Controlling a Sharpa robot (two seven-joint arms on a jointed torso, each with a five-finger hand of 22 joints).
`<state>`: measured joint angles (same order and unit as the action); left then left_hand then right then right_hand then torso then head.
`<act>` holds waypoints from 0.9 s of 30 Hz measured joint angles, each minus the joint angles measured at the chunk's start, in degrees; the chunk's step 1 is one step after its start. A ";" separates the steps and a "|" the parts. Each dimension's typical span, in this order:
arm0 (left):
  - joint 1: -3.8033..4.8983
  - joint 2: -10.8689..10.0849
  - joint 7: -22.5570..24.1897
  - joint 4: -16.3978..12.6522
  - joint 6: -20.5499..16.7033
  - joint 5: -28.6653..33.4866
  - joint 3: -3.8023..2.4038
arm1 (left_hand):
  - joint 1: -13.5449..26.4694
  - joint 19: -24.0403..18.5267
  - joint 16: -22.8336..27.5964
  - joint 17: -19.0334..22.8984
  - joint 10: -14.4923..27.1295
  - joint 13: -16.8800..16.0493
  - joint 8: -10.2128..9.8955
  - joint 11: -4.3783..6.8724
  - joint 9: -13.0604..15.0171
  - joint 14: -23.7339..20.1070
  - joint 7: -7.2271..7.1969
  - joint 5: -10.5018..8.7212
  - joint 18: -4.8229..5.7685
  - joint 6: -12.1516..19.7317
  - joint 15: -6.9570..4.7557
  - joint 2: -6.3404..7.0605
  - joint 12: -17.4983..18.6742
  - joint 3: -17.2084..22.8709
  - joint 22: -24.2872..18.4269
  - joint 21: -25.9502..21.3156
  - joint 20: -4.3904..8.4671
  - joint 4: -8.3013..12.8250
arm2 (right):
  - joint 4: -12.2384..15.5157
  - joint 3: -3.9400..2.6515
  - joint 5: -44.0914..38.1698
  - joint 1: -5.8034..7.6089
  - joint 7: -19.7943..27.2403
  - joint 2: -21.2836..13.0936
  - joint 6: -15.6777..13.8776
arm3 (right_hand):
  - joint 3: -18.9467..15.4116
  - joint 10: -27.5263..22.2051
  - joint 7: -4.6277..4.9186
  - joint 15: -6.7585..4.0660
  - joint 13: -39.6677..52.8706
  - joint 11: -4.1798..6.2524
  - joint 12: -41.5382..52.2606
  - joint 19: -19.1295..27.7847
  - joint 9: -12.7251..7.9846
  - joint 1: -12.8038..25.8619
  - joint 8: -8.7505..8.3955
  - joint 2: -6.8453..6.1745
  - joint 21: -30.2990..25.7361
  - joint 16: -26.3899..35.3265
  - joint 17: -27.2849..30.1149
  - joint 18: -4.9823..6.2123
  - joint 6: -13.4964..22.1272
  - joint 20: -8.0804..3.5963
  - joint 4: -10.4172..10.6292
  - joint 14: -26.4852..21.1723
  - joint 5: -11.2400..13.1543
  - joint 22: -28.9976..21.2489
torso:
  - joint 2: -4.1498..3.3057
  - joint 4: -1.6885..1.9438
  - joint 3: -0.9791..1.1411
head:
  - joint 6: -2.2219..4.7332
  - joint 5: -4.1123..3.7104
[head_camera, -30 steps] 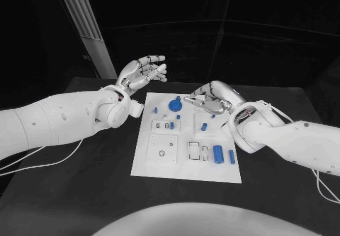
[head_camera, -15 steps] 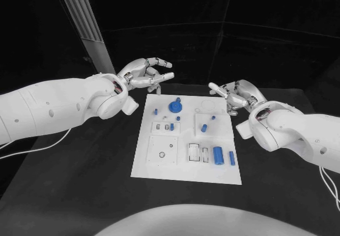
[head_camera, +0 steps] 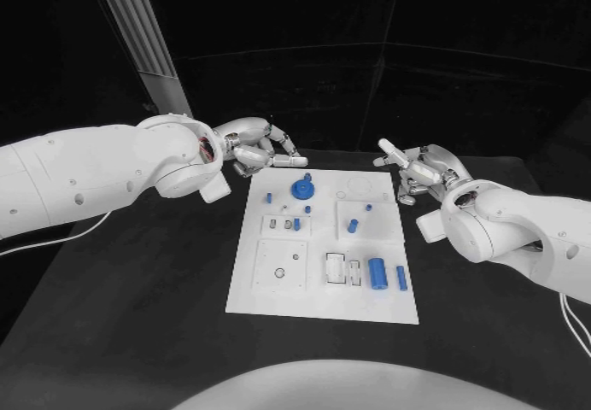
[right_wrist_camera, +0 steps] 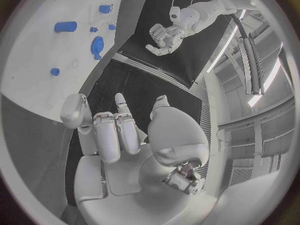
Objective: Assemble the parts on the task board
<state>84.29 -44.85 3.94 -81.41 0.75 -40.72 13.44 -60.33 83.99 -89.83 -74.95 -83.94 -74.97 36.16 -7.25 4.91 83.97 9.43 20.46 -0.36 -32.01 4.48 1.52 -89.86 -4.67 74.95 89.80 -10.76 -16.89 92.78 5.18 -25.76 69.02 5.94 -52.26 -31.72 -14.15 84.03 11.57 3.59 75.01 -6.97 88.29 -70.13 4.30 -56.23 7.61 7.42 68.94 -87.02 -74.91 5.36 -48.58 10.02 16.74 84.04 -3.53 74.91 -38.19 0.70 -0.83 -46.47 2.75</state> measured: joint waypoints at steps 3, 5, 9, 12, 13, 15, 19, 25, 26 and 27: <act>0.08 1.04 -4.10 0.49 3.89 -0.77 -0.01 | 3.15 0.00 0.00 0.00 -0.02 0.00 1.97 0.83 1.41 -0.02 0.27 -0.29 -0.01 -2.44 -0.59 -4.10 0.00 0.07 0.00 0.00 0.00 0.07 | -0.31 0.01 0.57 -0.01 0.00 0.05 0.35 | -0.15 0.00 0.00 0.00 0.00 0.00 0.00 0.81 0.00 0.00 0.23 0.00 -0.88 0.00 0.00 -0.01 0.00 0.01 -0.15 0.00 0.21 0.00 | -0.08 -0.03 0.00 | 0.06 -0.08; 0.06 1.76 -6.96 0.83 6.62 -1.16 -0.01 | 3.71 -0.01 0.00 0.00 -0.07 0.00 3.37 1.32 2.63 0.08 -0.24 -0.83 0.00 -3.13 -1.10 -5.07 0.00 0.07 0.00 0.00 0.66 0.07 | -0.51 0.03 0.82 -0.03 -0.03 0.11 0.56 | -0.15 0.00 0.00 0.00 0.00 0.00 0.00 0.82 0.00 0.00 0.22 0.00 -0.88 0.00 0.00 -0.02 0.00 0.01 -0.15 0.00 0.21 0.00 | -0.09 -0.04 0.00 | 0.01 -0.15; -0.18 3.06 -12.24 1.39 10.88 -1.66 0.00 | 4.53 0.01 0.00 0.00 -0.07 0.00 8.04 2.59 6.81 0.05 -1.43 -1.41 -0.01 -5.10 -2.37 -5.88 0.00 -1.85 -0.01 0.00 1.75 0.11 | -0.74 0.03 1.09 -0.03 -0.16 0.33 0.92 | -0.15 0.00 0.00 0.00 0.00 0.00 0.00 0.81 0.06 0.00 0.54 0.00 -1.02 0.00 0.00 -0.01 0.00 0.01 -0.15 0.00 0.21 0.00 | -0.13 -0.04 0.00 | -0.07 -0.21; -0.43 3.82 -16.21 1.55 13.49 -1.92 0.01 | 6.38 0.07 0.00 0.01 -0.10 0.00 10.59 3.17 9.90 0.07 -1.82 -3.21 0.00 -5.42 -2.93 -6.29 0.00 -3.52 -0.01 0.00 2.43 0.07 | -0.91 0.03 1.17 -0.03 -0.32 0.48 1.26 | -0.15 0.00 0.00 0.00 0.00 0.00 0.00 0.82 0.06 0.00 0.54 0.00 -1.12 0.00 0.00 -0.02 0.00 0.01 -0.15 0.00 0.21 0.00 | -0.15 -0.04 0.00 | -0.19 -0.29; -0.50 4.00 -17.37 1.57 14.17 -1.97 0.02 | 6.68 -0.01 0.00 0.01 -0.10 0.00 11.04 3.17 10.68 0.08 -2.02 -3.65 0.00 -5.22 -2.94 -6.20 0.00 -3.99 -0.01 0.00 2.65 0.09 | -0.95 0.03 1.18 -0.03 -0.37 0.52 1.34 | -0.15 0.00 0.00 0.00 0.00 0.00 0.00 0.81 0.06 0.00 0.54 0.00 -1.12 0.00 0.00 -0.02 0.00 0.01 -0.15 0.00 0.21 0.00 | -0.15 -0.05 0.00 | -0.23 -0.29; -0.65 4.38 -19.69 1.65 15.38 -2.06 0.02 | 6.83 -0.02 0.00 0.01 0.03 0.01 11.51 3.30 11.63 -0.13 -2.20 -4.00 0.00 -5.04 -3.14 -6.05 0.00 -4.52 -0.01 0.00 2.66 0.17 | -1.02 0.03 1.19 -0.03 -0.49 0.61 1.51 | -0.16 0.00 0.00 0.00 0.00 0.00 0.00 0.81 0.05 0.00 0.54 0.00 -1.12 0.00 0.00 -0.02 0.00 0.01 -0.16 0.00 0.21 0.00 | -0.15 -0.06 -0.01 | -0.32 -0.31; -1.07 5.49 -24.48 2.09 17.11 -2.20 0.02 | 6.83 0.15 0.00 0.01 -0.10 0.01 11.58 3.59 12.74 0.10 -2.32 -3.74 -0.01 -4.92 -3.36 -6.05 0.00 -4.83 -0.01 0.00 2.86 0.14 | -1.19 0.05 1.21 -0.06 -0.82 0.73 1.76 | -0.30 0.00 0.00 0.00 0.00 0.00 0.00 0.82 0.05 0.00 0.54 0.00 -1.12 0.00 0.00 -0.02 0.00 0.01 -0.30 0.00 0.21 0.00 | -0.14 -0.06 -0.02 | -0.51 -0.44; -1.56 7.03 -29.34 3.19 18.02 -2.32 0.01 | 5.46 0.14 0.00 0.01 0.01 0.01 11.58 3.89 14.77 0.09 -2.61 -0.90 -0.01 -4.62 -3.77 -7.42 0.00 -5.03 -0.01 -0.01 3.23 0.06 | -1.28 0.05 1.21 -0.08 -1.16 0.84 1.89 | -0.45 0.00 0.00 0.00 0.00 0.00 0.00 0.81 0.05 -0.01 0.77 0.00 -1.12 0.00 0.00 -0.02 0.00 0.01 -0.16 0.00 0.21 0.00 | -0.05 -0.01 -0.04 | -0.69 -0.49; -1.65 7.23 -29.92 3.39 18.09 -2.33 0.01 | 5.07 0.14 0.00 0.01 -0.10 0.01 11.58 4.00 14.98 0.09 -2.61 -0.48 -0.01 -4.62 -3.77 -7.46 0.00 -5.03 -0.01 -0.01 3.23 0.06 | -1.29 0.05 1.21 -0.08 -1.19 0.86 1.90 | -0.45 0.00 0.00 0.00 0.00 0.00 0.00 0.81 0.05 -0.01 0.77 0.00 -1.12 0.00 0.00 -0.02 0.00 0.01 -0.16 0.00 0.21 0.00 | -0.05 -0.01 -0.05 | -0.70 -0.49; -1.75 7.43 -30.45 3.60 18.15 -2.34 0.01 | 4.87 0.00 0.00 0.01 -0.10 0.01 11.58 4.00 15.21 0.09 -2.61 -0.10 0.00 -4.62 -3.77 -7.43 0.00 -5.03 -0.01 -0.01 3.37 0.06 | -1.29 0.05 1.21 -0.08 -1.20 0.86 1.91 | -0.45 0.00 0.00 0.00 0.00 0.00 0.00 0.81 0.05 -0.01 0.77 0.00 -1.12 0.00 0.00 -0.02 0.00 0.01 -0.16 0.00 0.21 0.00 | -0.04 -0.01 -0.05 | -0.72 -0.49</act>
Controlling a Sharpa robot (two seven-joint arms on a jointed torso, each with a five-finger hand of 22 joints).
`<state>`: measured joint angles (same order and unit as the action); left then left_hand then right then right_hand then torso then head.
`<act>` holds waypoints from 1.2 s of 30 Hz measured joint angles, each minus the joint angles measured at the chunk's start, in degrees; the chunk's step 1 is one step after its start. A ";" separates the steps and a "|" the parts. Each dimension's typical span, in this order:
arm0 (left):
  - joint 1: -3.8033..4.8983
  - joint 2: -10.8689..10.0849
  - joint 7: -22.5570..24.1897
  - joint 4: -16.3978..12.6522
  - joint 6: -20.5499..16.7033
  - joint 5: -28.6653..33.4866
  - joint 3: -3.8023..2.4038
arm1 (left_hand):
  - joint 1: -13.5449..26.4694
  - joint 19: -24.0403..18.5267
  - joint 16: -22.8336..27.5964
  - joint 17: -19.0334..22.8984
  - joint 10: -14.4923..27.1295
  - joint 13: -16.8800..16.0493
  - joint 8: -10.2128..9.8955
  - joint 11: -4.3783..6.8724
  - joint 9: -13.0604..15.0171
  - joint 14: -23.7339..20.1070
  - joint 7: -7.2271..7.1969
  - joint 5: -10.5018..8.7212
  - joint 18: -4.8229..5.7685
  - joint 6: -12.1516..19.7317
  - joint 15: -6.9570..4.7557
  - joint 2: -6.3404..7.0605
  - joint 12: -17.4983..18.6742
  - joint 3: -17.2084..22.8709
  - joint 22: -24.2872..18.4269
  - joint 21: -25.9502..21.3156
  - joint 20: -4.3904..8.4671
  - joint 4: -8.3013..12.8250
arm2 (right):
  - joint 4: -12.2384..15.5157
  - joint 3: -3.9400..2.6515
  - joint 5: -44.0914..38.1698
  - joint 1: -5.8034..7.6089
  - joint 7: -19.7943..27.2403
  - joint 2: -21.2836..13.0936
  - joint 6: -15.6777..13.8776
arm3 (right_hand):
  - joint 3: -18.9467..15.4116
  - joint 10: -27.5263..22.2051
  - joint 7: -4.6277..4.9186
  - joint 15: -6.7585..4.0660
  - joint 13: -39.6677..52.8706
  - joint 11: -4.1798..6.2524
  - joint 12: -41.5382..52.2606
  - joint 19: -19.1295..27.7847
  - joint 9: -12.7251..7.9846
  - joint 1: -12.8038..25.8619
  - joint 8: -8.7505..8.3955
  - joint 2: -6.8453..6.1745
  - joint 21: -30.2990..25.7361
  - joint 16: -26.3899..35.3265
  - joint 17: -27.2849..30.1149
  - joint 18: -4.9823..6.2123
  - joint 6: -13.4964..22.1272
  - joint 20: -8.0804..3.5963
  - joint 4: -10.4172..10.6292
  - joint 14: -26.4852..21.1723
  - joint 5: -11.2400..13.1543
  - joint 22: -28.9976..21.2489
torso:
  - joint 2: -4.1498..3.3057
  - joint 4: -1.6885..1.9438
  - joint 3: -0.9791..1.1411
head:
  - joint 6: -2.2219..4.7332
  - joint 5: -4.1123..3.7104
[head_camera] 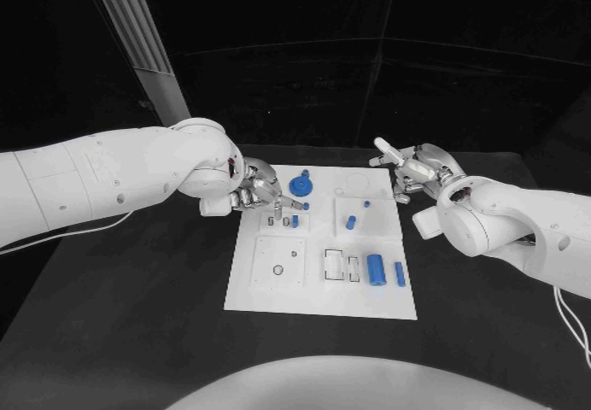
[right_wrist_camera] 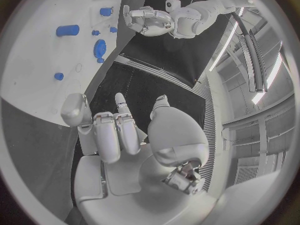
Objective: Assemble the parts on the task board
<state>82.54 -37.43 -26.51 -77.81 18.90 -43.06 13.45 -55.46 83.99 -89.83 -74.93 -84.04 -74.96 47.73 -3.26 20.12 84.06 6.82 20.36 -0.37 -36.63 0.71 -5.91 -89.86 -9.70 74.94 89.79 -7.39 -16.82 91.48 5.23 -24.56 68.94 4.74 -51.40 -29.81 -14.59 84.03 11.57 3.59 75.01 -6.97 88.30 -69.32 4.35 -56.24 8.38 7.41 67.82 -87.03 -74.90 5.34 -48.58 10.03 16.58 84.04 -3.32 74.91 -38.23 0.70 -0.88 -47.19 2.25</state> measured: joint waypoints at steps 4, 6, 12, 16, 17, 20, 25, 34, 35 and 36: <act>-0.43 0.92 -1.68 0.90 0.20 -0.03 -0.01 | -0.29 -0.07 0.00 0.00 0.00 0.00 -0.41 0.00 0.29 0.00 0.00 0.53 -0.01 0.00 0.00 -0.29 0.00 0.00 0.00 0.00 0.07 0.00 | 0.00 0.00 -0.02 0.00 -0.02 0.02 0.01 | 0.00 0.00 0.00 0.00 0.00 0.00 0.00 0.00 0.00 0.00 0.00 0.00 0.00 0.00 0.00 -0.01 0.00 0.00 0.00 0.00 0.00 0.00 | 0.01 0.01 0.00 | -0.09 0.03; -0.75 1.36 -2.43 1.36 0.27 -0.04 -0.01 | -0.29 -0.07 0.00 0.00 0.00 0.00 -0.42 0.00 0.32 0.00 -0.06 0.53 -0.01 -0.06 0.00 -0.29 0.00 0.00 0.00 0.00 0.07 0.00 | 0.04 0.00 -0.02 0.00 -0.02 0.04 0.00 | 0.00 0.00 0.00 0.00 0.00 0.00 0.00 0.00 0.00 -0.22 0.00 0.22 0.00 0.00 0.00 -0.01 0.00 0.00 0.00 0.00 0.00 0.00 | 0.01 0.01 0.01 | -0.12 0.10; -1.77 2.71 -3.90 2.94 0.34 -0.06 -0.01 | -0.75 -0.07 0.00 0.01 0.00 0.00 -0.96 0.00 0.74 0.00 -0.20 1.00 -0.01 -0.20 0.00 -0.75 0.00 0.00 0.00 0.00 0.06 0.00 | 0.24 0.00 -0.04 0.00 -0.01 0.00 0.00 | 0.00 0.00 0.00 0.00 0.00 0.00 0.00 0.00 -0.01 -0.24 0.00 0.24 0.00 0.00 0.00 -0.01 0.00 0.00 0.00 0.00 0.00 0.00 | 0.01 0.13 0.01 | -0.21 0.01; -2.20 3.33 -4.31 3.68 0.34 -0.07 0.00 | -0.97 -0.07 0.00 0.01 0.00 0.00 -0.96 0.00 0.86 0.00 -0.20 1.16 -0.01 -0.20 0.00 -0.97 0.00 0.00 0.00 0.00 0.06 0.00 | 0.27 0.00 -0.04 0.00 -0.01 0.02 0.00 | -0.14 0.00 0.00 0.00 0.00 0.00 0.00 0.00 -0.01 -0.24 0.00 0.24 0.00 0.00 0.00 0.00 0.00 0.00 0.15 0.00 0.00 0.00 | 0.01 0.12 0.01 | -0.32 -0.02; -2.25 3.48 -4.36 3.84 0.34 -0.08 0.00 | -0.97 -0.07 0.00 0.01 0.00 0.01 -0.96 0.00 0.86 0.00 -0.20 1.16 -0.01 -0.20 0.00 -0.97 0.00 0.00 0.00 0.00 0.06 0.00 | 0.27 0.00 -0.04 0.00 -0.02 0.03 0.00 | -0.14 0.00 0.00 0.00 0.00 0.00 0.00 0.00 -0.01 -0.24 0.00 0.24 0.00 0.00 0.00 -0.01 0.00 0.00 0.15 0.00 0.00 0.00 | 0.01 0.10 0.01 | -0.34 -0.02; -2.35 4.05 -4.39 4.38 0.28 -0.09 0.00 | -0.97 -0.07 0.00 0.01 0.00 0.01 -0.96 -0.01 0.92 0.00 -0.20 1.16 -0.01 -0.20 0.00 -0.97 0.00 0.00 -0.01 0.00 0.06 0.00 | 0.20 0.00 -0.05 0.00 -0.11 0.07 0.00 | -0.14 0.00 0.00 0.00 0.00 0.00 0.00 0.00 -0.01 -0.24 0.00 0.24 0.01 0.00 0.00 -0.01 0.00 0.00 0.15 0.00 0.00 0.00 | 0.01 0.09 0.01 | -0.35 -0.07; -2.54 5.00 -4.39 5.32 0.22 -0.13 0.00 | -0.97 -0.07 0.00 0.01 0.01 0.01 -1.32 -0.01 1.01 0.00 -0.20 1.16 -0.01 -0.20 0.00 -0.97 0.00 0.00 -0.01 0.00 0.06 0.00 | 0.05 0.00 -0.12 0.00 -0.39 0.17 -0.01 | -0.14 0.00 0.00 0.00 0.00 0.00 0.00 0.00 -0.01 -0.54 0.23 0.54 0.01 0.00 0.00 -0.01 0.00 0.00 0.15 0.00 0.00 0.00 | 0.03 0.09 0.01 | -0.43 -0.19; -2.79 6.09 -4.33 6.15 -0.09 -0.84 -0.02 | -0.97 -0.07 0.00 0.01 0.01 0.01 -1.55 -0.01 1.34 -0.13 -0.20 1.16 -0.01 -0.20 -0.13 -0.97 0.00 0.01 -0.01 -0.01 0.05 0.00 | -0.20 0.01 -0.35 -0.04 -1.00 0.41 -0.01 | -0.30 0.00 0.00 0.00 0.00 0.00 0.00 -0.12 -0.01 -0.54 0.23 0.54 0.01 0.00 0.00 -0.02 0.00 -0.12 -0.01 0.00 0.00 0.00 | 0.07 0.09 0.02 | -0.45 -0.31; -2.80 6.09 -4.32 6.19 -0.15 -0.91 -0.02 | -0.97 -0.07 0.00 0.01 0.01 0.01 -1.56 -0.01 1.42 -0.21 -0.20 1.16 -0.01 -0.20 -0.21 -0.97 0.00 0.01 -0.01 -0.01 0.05 0.00 | -0.22 0.01 -0.38 -0.04 -1.07 0.41 -0.01 | -0.30 0.00 0.00 0.00 0.00 0.00 0.00 -0.12 -0.02 -0.54 0.23 0.54 0.01 0.00 0.00 -0.02 0.00 -0.12 -0.01 0.00 0.00 0.00 | 0.07 0.09 0.02 | -0.45 -0.31; -2.80 6.09 -4.30 6.24 -0.23 -0.97 -0.02 | -1.43 -0.07 0.00 0.01 0.01 0.01 -1.56 -0.01 1.45 -0.21 -0.20 1.16 -0.01 -0.20 -0.21 -1.00 0.00 0.01 -0.01 -0.01 0.05 0.00 | -0.23 0.01 -0.40 -0.04 -1.15 0.41 -0.01 | -0.30 0.00 -0.07 0.00 0.00 0.00 0.00 -0.12 -0.01 -0.78 0.29 0.73 0.01 0.00 0.00 -0.02 0.07 -0.12 -0.01 0.00 0.00 0.00 | 0.07 0.09 0.03 | -0.45 -0.36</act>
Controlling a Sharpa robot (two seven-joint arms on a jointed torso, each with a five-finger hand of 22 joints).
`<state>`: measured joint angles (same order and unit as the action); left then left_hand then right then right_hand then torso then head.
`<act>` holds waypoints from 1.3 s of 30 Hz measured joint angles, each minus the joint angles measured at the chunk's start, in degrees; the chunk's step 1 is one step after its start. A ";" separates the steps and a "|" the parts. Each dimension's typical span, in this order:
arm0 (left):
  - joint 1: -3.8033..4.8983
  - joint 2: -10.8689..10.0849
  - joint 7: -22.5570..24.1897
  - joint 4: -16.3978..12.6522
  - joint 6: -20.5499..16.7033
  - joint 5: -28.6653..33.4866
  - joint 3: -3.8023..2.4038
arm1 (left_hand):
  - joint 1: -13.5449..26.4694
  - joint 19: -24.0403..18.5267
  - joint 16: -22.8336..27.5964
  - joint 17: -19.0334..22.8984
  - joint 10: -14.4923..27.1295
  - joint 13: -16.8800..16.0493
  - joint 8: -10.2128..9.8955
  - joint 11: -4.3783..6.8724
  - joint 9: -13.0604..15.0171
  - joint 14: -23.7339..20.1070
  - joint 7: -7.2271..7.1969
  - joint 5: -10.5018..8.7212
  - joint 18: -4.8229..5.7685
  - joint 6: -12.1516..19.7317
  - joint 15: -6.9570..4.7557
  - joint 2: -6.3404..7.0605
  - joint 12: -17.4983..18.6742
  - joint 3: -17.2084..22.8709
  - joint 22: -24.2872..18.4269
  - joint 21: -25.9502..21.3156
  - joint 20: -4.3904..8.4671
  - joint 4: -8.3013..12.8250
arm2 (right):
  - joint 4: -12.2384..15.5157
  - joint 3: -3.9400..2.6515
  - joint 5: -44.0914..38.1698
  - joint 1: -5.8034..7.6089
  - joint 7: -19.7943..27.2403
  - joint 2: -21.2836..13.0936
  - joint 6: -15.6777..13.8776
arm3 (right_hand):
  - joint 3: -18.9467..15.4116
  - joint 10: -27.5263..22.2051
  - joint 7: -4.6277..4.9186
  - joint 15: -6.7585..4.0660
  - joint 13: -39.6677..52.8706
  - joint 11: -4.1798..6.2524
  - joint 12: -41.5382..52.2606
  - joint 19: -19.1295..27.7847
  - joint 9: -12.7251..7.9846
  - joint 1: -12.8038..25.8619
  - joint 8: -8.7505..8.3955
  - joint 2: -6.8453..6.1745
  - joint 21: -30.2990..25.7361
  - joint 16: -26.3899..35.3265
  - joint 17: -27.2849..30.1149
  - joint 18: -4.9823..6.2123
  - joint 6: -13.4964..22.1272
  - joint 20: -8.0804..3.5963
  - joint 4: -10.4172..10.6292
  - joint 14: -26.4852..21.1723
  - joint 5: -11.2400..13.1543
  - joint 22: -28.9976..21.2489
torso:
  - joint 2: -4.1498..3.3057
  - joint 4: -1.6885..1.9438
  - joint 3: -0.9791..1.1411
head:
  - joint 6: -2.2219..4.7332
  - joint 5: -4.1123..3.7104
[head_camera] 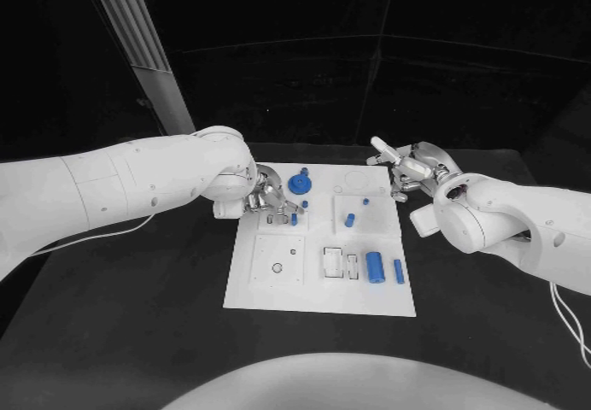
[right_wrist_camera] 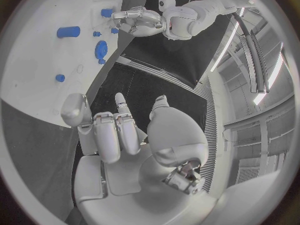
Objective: Assemble the parts on the task board
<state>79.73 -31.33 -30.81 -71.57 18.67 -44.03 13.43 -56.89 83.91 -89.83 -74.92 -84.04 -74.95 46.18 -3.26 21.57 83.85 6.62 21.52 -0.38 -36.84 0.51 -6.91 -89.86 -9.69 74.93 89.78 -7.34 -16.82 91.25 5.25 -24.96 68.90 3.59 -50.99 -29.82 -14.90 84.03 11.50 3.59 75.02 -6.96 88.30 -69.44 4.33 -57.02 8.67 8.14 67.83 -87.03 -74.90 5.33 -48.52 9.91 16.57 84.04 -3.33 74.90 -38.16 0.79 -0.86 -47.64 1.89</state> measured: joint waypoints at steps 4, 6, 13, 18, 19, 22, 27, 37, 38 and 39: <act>-0.02 0.11 0.03 0.23 -0.22 -0.19 0.00 | -0.92 0.17 0.00 0.00 0.00 0.00 -0.27 0.00 0.58 0.00 0.00 0.00 0.00 0.00 0.00 0.19 0.00 -0.01 0.00 0.00 0.17 0.01 | -0.04 0.00 -0.10 -0.02 -0.32 0.00 0.00 | 0.00 0.00 -0.13 0.00 0.00 0.00 0.00 0.00 0.00 -0.37 0.15 -0.06 0.00 0.00 0.00 0.00 0.13 0.00 0.00 0.00 0.00 0.00 | 0.00 0.00 0.01 | 0.00 -0.04; -0.03 0.29 0.03 0.39 -0.30 -0.27 0.00 | -1.94 0.17 0.00 0.00 0.00 0.00 -0.26 0.00 1.17 0.00 -0.18 0.00 0.00 0.46 0.00 0.26 0.00 -0.16 0.00 0.00 0.17 0.16 | -0.06 0.00 -0.17 -0.02 -0.49 0.05 0.00 | 0.00 0.00 -0.13 0.00 0.00 0.00 0.00 0.00 0.00 -0.37 0.15 -0.06 0.00 0.00 0.00 0.00 0.13 0.00 0.00 0.00 0.00 0.00 | 0.00 0.00 0.01 | 0.00 -0.04; -0.13 0.86 0.03 0.92 -0.53 -0.43 0.00 | -4.81 0.17 0.00 0.00 0.00 0.00 0.64 0.00 4.11 0.00 0.10 0.00 0.00 2.76 0.00 0.60 0.00 -0.16 0.00 0.00 0.17 0.16 | -0.07 0.01 -0.35 -0.03 -1.03 0.18 0.02 | 0.00 0.00 -0.13 0.00 0.00 0.00 0.00 0.00 -0.01 -0.37 0.15 -0.06 0.00 0.00 0.00 -0.01 0.13 0.00 0.00 0.00 0.00 0.00 | 0.00 -0.04 0.01 | -0.04 -0.18; -0.23 1.25 0.02 1.07 -0.54 -0.48 0.00 | -5.70 0.17 0.00 0.00 0.00 0.00 1.10 0.00 5.34 0.00 0.10 0.00 0.00 3.17 0.00 0.77 0.00 -0.16 0.00 0.00 0.17 0.16 | -0.01 0.01 -0.47 -0.04 -1.41 0.24 0.04 | 0.00 0.00 -0.13 0.00 0.00 0.00 0.00 0.00 -0.01 -0.58 0.15 0.16 0.00 0.00 0.00 0.00 0.13 0.00 0.00 0.00 0.00 0.00 | -0.01 -0.07 0.03 | 0.05 -0.27; -0.25 1.31 0.03 1.10 -0.54 -0.49 0.00 | -5.76 0.17 0.00 0.00 0.00 0.00 1.10 0.00 5.44 0.00 0.11 0.00 0.00 3.17 0.00 0.82 0.00 -0.16 0.00 0.00 0.17 0.16 | 0.00 0.01 -0.48 -0.04 -1.48 0.25 0.05 | 0.00 0.00 -0.13 0.00 0.00 0.00 0.00 0.00 -0.01 -0.62 0.15 0.19 0.00 0.00 0.00 0.00 0.13 0.00 0.00 0.00 0.00 0.00 | -0.01 -0.06 0.03 | 0.05 -0.31; -0.35 1.52 0.08 1.26 -0.55 -0.52 0.00 | -6.02 0.17 0.00 0.00 0.00 0.00 1.35 0.00 5.66 0.00 0.11 0.00 0.00 3.17 0.01 0.56 0.00 -0.16 0.00 0.00 0.17 0.16 | 0.02 0.01 -0.55 -0.05 -1.71 0.28 0.08 | 0.00 0.00 -0.13 0.00 0.00 0.00 0.00 0.00 -0.01 -0.68 0.15 0.25 0.00 0.00 0.00 0.00 0.13 0.00 0.00 0.00 0.00 0.00 | -0.01 -0.03 0.04 | 0.05 -0.39; -0.41 1.74 0.12 1.51 -0.55 -0.55 0.00 | -6.02 0.17 0.00 0.00 0.00 0.00 1.35 0.00 5.80 0.00 0.11 0.00 0.00 3.17 0.01 0.56 0.00 -0.15 0.00 0.00 0.17 0.16 | 0.01 0.02 -0.69 -0.05 -2.06 0.33 0.11 | 0.00 0.00 -0.13 0.00 0.00 0.00 0.00 0.00 -0.01 -0.68 0.14 0.25 0.00 0.00 0.00 0.00 0.13 0.00 0.00 0.00 0.00 0.00 | -0.01 0.01 0.04 | -0.03 -0.46; -0.52 2.20 0.18 1.84 -0.47 -0.58 0.00 | -6.36 0.17 0.00 0.01 0.00 0.00 1.57 0.00 6.45 0.00 -0.06 0.00 0.00 3.34 0.01 0.22 0.00 -0.15 -0.01 0.00 0.16 0.16 | -0.08 0.03 -0.90 -0.05 -2.75 0.33 0.25 | 0.00 0.00 -0.11 0.00 0.00 0.00 0.00 0.00 -0.01 -0.68 0.14 0.25 -0.22 0.00 0.00 0.00 0.52 0.00 0.00 0.00 0.00 0.00 | 0.00 0.02 0.01 | -0.15 -0.60; -0.53 2.22 0.18 1.85 -0.46 -0.59 0.00 | -6.35 0.17 0.00 0.01 0.00 0.00 1.57 0.00 6.54 0.00 -0.10 0.14 0.00 3.38 0.01 0.21 0.00 -0.15 0.00 0.00 0.16 0.16 | -0.09 0.03 -0.92 -0.05 -2.82 0.33 0.27 | 0.00 0.00 -0.11 0.00 0.00 0.00 0.00 0.00 -0.01 -0.68 0.14 0.25 -0.21 0.00 0.00 0.00 0.52 0.00 0.00 0.00 0.00 0.00 | 0.00 0.03 0.01 | -0.15 -0.60; -0.54 2.24 0.18 1.86 -0.44 -0.59 0.00 | -6.34 0.17 0.00 0.01 0.00 0.00 1.57 0.00 6.68 0.00 -0.10 0.25 0.00 3.38 0.01 -0.32 0.00 -0.15 -0.01 0.00 0.16 0.16 | -0.09 0.03 -0.93 -0.06 -2.88 0.34 0.28 | 0.00 0.00 -0.11 0.00 0.00 0.00 0.00 0.00 -0.01 -0.68 0.14 0.25 -0.21 0.00 0.00 0.00 0.52 0.01 0.00 0.00 0.00 0.00 | 0.00 0.04 0.01 | -0.15 -0.60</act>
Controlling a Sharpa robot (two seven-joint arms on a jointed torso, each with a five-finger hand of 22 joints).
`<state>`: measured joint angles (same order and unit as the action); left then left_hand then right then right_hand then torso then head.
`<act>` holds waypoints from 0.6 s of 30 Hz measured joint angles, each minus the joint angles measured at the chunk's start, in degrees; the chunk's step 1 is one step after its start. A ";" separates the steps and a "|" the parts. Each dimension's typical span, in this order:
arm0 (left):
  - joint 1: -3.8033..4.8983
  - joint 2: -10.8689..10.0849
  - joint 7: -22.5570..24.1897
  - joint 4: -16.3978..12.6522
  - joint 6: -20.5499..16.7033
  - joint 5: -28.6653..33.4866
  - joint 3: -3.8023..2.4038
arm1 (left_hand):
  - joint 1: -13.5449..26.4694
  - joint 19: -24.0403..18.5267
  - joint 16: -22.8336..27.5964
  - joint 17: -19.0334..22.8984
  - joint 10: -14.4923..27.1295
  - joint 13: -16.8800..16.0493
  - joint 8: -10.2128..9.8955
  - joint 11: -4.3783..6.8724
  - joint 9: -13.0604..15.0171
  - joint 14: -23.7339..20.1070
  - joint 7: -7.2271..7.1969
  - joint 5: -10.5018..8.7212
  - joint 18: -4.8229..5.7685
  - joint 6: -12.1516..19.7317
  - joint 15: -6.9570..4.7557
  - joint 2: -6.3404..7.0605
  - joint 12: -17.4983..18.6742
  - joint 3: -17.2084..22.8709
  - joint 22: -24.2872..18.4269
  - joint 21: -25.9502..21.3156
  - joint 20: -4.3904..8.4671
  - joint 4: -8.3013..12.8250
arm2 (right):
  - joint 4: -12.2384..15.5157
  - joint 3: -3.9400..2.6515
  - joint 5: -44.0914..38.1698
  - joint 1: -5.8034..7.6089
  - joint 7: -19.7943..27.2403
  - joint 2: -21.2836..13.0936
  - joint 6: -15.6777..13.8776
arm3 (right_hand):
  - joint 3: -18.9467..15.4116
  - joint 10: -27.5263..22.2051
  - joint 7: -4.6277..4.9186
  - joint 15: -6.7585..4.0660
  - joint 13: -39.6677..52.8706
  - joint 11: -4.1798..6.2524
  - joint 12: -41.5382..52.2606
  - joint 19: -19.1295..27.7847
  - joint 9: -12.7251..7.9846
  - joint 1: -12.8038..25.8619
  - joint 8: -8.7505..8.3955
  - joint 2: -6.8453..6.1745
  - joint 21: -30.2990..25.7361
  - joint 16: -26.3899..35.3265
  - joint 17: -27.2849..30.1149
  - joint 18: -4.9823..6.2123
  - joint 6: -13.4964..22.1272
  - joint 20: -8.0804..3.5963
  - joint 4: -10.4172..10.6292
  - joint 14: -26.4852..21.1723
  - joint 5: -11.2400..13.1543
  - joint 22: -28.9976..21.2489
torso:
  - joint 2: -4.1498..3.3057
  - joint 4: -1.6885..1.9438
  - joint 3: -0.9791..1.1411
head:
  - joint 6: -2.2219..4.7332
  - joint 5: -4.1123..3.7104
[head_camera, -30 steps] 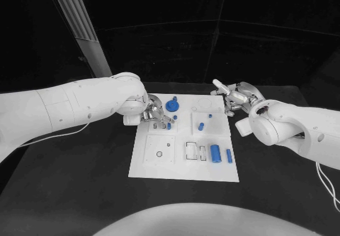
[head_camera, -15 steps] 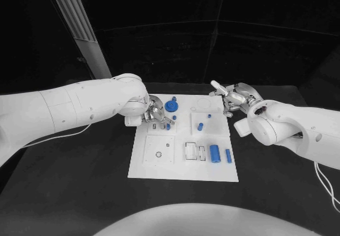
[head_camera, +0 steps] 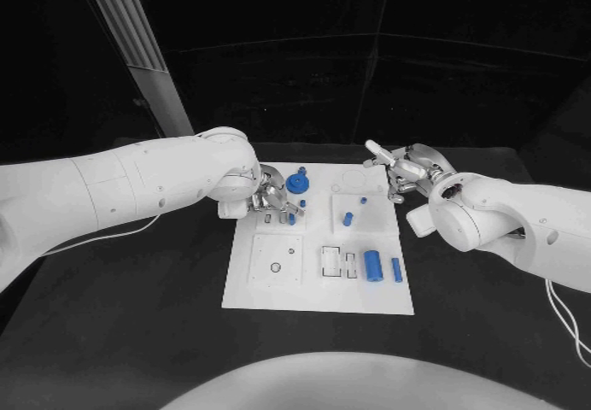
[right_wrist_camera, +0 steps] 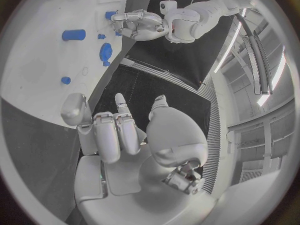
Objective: Assemble the parts on the task board
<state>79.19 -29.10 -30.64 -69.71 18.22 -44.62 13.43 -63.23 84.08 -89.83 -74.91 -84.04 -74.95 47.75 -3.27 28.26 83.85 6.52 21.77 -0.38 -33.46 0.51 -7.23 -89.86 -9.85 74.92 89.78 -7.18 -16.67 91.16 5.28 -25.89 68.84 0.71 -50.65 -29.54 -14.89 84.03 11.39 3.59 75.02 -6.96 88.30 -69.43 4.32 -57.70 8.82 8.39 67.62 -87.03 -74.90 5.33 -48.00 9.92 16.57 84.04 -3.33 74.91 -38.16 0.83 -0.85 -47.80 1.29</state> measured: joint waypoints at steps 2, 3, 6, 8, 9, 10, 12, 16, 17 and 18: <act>-0.02 0.03 0.00 0.04 0.06 0.00 0.00 | 0.04 0.00 0.00 0.00 0.00 0.00 0.00 0.00 0.25 0.00 0.00 0.35 0.00 0.00 0.00 -0.21 0.00 0.00 0.00 0.00 0.00 0.00 | -0.01 0.00 -0.04 -0.01 -0.11 0.05 0.02 | 0.00 0.00 0.00 0.00 0.00 0.00 0.00 0.00 0.00 -0.22 0.28 0.22 0.00 0.00 0.00 0.00 0.00 0.00 0.00 0.00 0.00 0.00 | 0.00 0.01 0.01 | -0.01 0.05; -0.02 0.04 0.00 0.05 0.09 0.00 0.00 | -0.23 0.00 0.00 0.00 0.00 0.00 0.00 0.00 0.38 0.00 0.00 0.90 0.00 0.00 0.00 -0.49 0.00 0.00 0.00 0.00 0.00 0.00 | -0.02 0.01 -0.06 -0.01 -0.15 0.08 0.03 | 0.00 0.00 0.00 0.00 0.00 0.00 0.00 0.00 0.00 -0.22 0.28 0.22 0.00 0.00 0.00 0.00 0.00 0.00 0.00 0.00 0.00 0.00 | 0.00 0.01 0.01 | -0.01 0.05; -0.06 0.11 0.00 0.07 0.23 -0.01 0.00 | -0.30 0.00 0.00 0.00 0.00 0.00 0.00 0.00 0.90 0.00 0.00 2.69 0.00 0.00 0.00 -0.55 0.00 0.00 0.00 0.00 0.00 0.00 | -0.04 0.01 -0.13 -0.01 -0.30 0.15 0.06 | 0.00 0.00 0.00 0.00 0.00 0.00 0.00 0.00 0.00 -0.22 0.28 0.22 0.00 0.00 0.00 0.00 0.00 0.00 0.00 0.00 0.00 0.00 | 0.00 0.01 0.02 | -0.01 0.07; -0.10 0.16 0.00 0.09 0.34 -0.01 0.00 | -0.41 0.00 0.00 0.00 0.00 0.00 0.00 0.00 1.16 0.00 -0.21 3.64 0.00 0.21 0.00 -0.67 0.00 0.00 0.00 0.00 0.00 0.00 | -0.05 0.01 -0.19 -0.01 -0.39 0.16 0.07 | 0.00 0.00 0.00 0.00 0.00 0.00 0.00 0.00 0.00 -0.22 0.28 0.22 0.00 0.00 0.00 0.00 0.00 0.00 0.00 0.00 0.00 0.00 | 0.00 0.01 0.02 | -0.01 0.07; -0.12 0.18 0.00 0.11 0.39 -0.01 0.00 | -0.61 0.00 0.00 0.00 0.00 0.00 0.00 0.00 1.29 0.00 -0.21 4.11 0.00 0.21 0.00 -0.87 0.00 0.00 0.00 0.00 0.00 0.00 | -0.06 0.01 -0.21 -0.01 -0.43 0.16 0.08 | 0.00 0.00 0.00 0.00 0.00 0.00 0.00 0.00 0.00 -0.22 0.28 0.22 0.00 0.00 0.00 0.00 0.00 0.00 0.00 0.00 0.00 0.00 | 0.00 0.01 0.02 | 0.02 0.07; -0.12 0.21 0.00 0.13 0.45 -0.01 0.00 | -0.62 0.00 0.00 0.00 0.00 0.00 0.00 0.00 1.42 0.00 -0.21 4.55 0.00 0.21 0.00 -0.87 0.00 0.00 0.00 0.00 0.00 0.00 | -0.07 0.01 -0.23 -0.01 -0.46 0.17 0.08 | 0.00 0.00 0.00 0.00 0.00 0.00 0.00 0.00 0.00 -0.22 0.28 0.22 0.00 0.00 0.00 0.00 0.00 0.00 0.00 0.00 0.00 0.00 | 0.00 0.01 0.02 | 0.03 0.07; -0.14 0.26 0.00 0.20 0.60 -0.02 0.00 | -0.53 0.00 0.00 0.00 0.00 0.00 0.00 0.00 1.65 0.00 -0.21 5.42 0.00 0.21 0.00 -1.30 0.00 0.02 0.00 0.00 0.00 -0.02 | -0.09 0.02 -0.28 -0.01 -0.53 0.17 0.09 | 0.00 0.00 0.00 0.00 0.00 0.00 0.00 0.00 0.00 -0.22 0.28 0.22 0.00 0.00 0.00 0.00 0.00 0.00 0.00 0.00 0.00 0.00 | 0.00 0.01 0.02 | 0.04 0.05; -0.19 0.36 0.00 0.38 0.84 -0.03 0.00 | -0.63 0.00 0.00 0.00 0.00 0.00 0.00 0.00 1.86 0.00 -0.21 6.20 0.00 0.21 0.00 -1.43 0.00 0.27 0.00 0.00 0.00 -0.06 | -0.11 0.02 -0.35 -0.01 -0.68 0.17 0.10 | 0.00 0.00 0.00 0.00 0.00 0.00 0.00 0.00 0.00 -0.22 0.28 0.22 0.00 0.00 0.00 0.00 0.00 0.00 0.00 0.00 0.00 0.00 | 0.00 0.01 0.01 | 0.02 -0.04; -0.19 0.39 0.00 0.42 0.90 -0.03 0.00 | -0.63 0.00 0.00 0.00 0.00 0.00 0.00 0.00 1.86 0.00 -0.21 6.20 0.00 0.21 0.00 -1.42 0.00 0.33 0.00 0.00 0.00 -0.01 | -0.11 0.02 -0.37 -0.02 -0.71 0.17 0.11 | 0.00 0.00 0.00 0.00 0.00 0.00 0.00 0.00 0.00 -0.41 0.28 0.41 -0.21 0.00 0.00 0.00 0.00 0.00 0.00 0.00 0.00 0.00 | 0.01 0.01 -0.01 | 0.00 -0.08; -0.19 0.40 0.01 0.45 0.96 -0.03 0.00 | -0.63 0.00 0.00 0.00 0.00 0.00 -0.04 0.00 1.88 0.00 -0.21 6.26 0.00 0.21 0.00 -1.43 0.00 0.33 0.00 0.00 0.00 0.00 | -0.13 0.02 -0.38 -0.02 -0.75 0.18 0.11 | 0.00 0.00 0.00 0.00 0.00 0.00 0.00 0.00 0.00 -0.45 0.28 0.45 -0.23 0.00 0.00 0.00 0.00 0.00 0.00 0.00 0.00 0.00 | 0.00 0.01 -0.01 | -0.03 -0.08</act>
<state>79.00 -28.69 -30.63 -69.26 19.19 -44.64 13.43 -63.87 84.08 -89.83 -74.91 -84.04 -74.95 47.71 -3.27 30.14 83.85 6.32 28.03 -0.38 -33.25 0.52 -8.66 -89.86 -9.51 74.92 89.78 -7.18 -16.67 91.04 5.30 -26.27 68.83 -0.04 -50.47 -29.43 -14.89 84.03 11.38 3.59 75.02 -6.96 88.30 -69.43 4.32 -58.15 9.10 8.85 67.39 -87.03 -74.90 5.33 -48.00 9.92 16.57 84.04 -3.33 74.90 -38.16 0.83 -0.86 -47.83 1.20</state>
